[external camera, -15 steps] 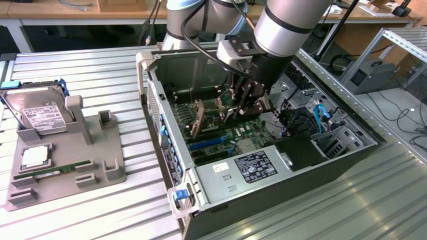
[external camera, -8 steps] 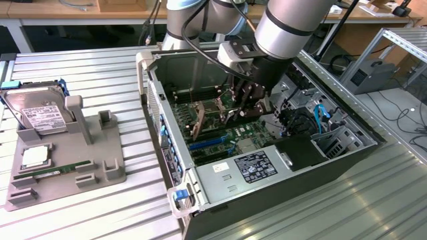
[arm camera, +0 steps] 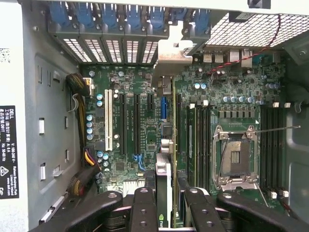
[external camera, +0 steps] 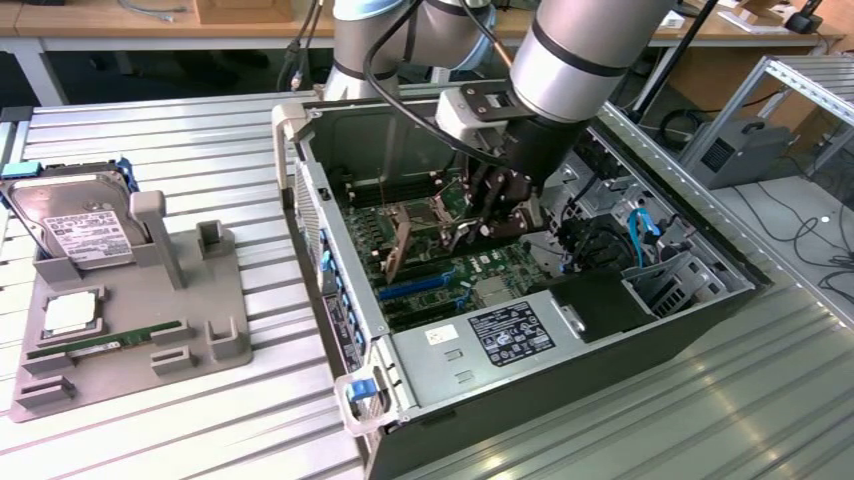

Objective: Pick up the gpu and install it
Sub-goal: 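Insert the gpu into the slot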

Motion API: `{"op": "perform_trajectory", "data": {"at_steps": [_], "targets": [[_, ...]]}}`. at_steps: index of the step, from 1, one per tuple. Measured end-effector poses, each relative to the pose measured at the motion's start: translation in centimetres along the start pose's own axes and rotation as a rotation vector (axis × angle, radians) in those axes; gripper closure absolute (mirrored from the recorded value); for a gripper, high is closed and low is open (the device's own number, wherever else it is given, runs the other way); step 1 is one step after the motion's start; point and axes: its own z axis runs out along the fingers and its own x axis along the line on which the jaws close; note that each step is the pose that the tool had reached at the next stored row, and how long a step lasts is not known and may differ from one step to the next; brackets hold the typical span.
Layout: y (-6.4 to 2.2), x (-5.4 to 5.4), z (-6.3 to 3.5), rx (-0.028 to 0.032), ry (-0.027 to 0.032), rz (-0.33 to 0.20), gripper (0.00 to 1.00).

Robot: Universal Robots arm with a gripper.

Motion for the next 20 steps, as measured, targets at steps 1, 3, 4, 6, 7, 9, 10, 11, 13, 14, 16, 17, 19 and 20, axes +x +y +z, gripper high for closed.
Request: {"op": "perform_trajectory", "data": {"at_steps": [1,3,4,6,7,9,10,11,13,14,16,17,19,20], "targets": [[0.0,0.02,0.02,0.0,-0.0001,0.0,0.73],[0.0,0.08,0.05,0.0,0.0,0.0,0.73],[0.0,0.12,0.07,0.0,0.0001,0.0,0.73],[-0.01,0.18,0.11,0.0,0.0,0.0,0.73],[-0.01,0.22,0.12,0.0,0.0,0.0,0.73],[-0.01,0.34,0.18,0.0,-0.0001,0.0,0.73],[-0.01,0.39,0.2,0.0,0.0,0.0,0.73],[-0.01,0.42,0.22,0.0,0.0,0.0,0.73],[-0.02,0.5,0.26,0.0,0.0,0.0,0.73],[-0.02,0.55,0.28,0.0,0.0,0.0,0.73],[-0.02,0.65,0.33,0.0,0.0,0.0,0.73],[-0.02,0.71,0.36,0.0,0.0,0.0,0.73],[-0.02,0.81,0.41,0.0,-0.0001,0.0,0.73],[-0.02,0.86,0.43,0.0,0.0,0.0,0.73]]}}
